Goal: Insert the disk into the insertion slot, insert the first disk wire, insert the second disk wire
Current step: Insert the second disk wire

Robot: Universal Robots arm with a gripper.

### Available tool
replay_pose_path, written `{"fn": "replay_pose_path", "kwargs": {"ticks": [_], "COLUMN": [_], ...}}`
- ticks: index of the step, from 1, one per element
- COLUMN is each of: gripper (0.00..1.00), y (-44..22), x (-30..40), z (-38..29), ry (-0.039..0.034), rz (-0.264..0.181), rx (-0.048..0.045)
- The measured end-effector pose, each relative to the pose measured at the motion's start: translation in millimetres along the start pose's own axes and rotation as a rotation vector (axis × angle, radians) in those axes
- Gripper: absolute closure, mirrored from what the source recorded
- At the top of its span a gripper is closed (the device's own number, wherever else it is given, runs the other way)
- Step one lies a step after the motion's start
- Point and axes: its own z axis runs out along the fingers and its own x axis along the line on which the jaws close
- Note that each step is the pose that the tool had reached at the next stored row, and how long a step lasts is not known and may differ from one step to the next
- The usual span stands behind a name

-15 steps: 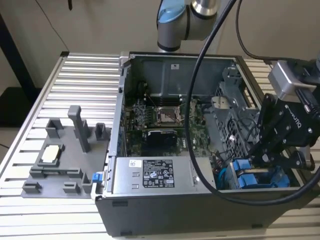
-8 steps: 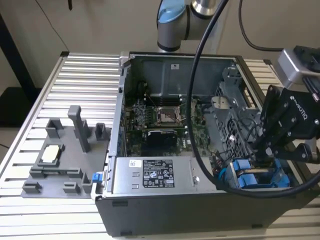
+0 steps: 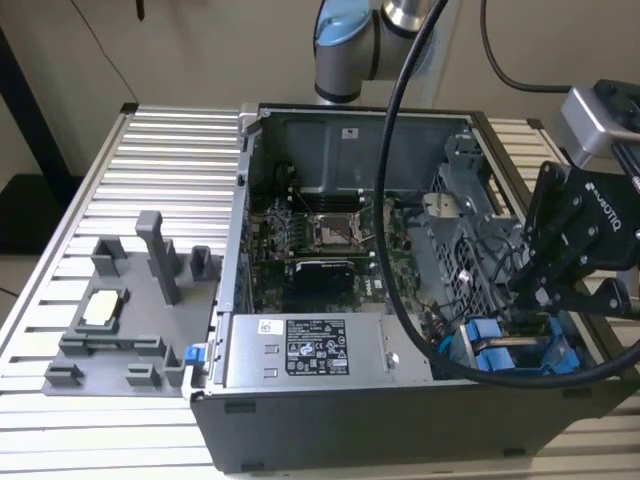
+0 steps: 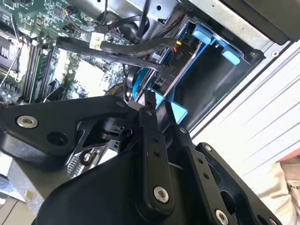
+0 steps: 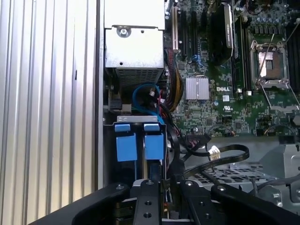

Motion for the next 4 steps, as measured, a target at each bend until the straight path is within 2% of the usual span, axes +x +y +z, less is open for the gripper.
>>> {"fn": "replay_pose_path", "kwargs": {"ticks": [4], "gripper": [0.76], "y": [0.0], "x": [0.4], "z": [-0.4], "ry": [-0.0001], "rz": [0.0], "rx": [0.0]}}
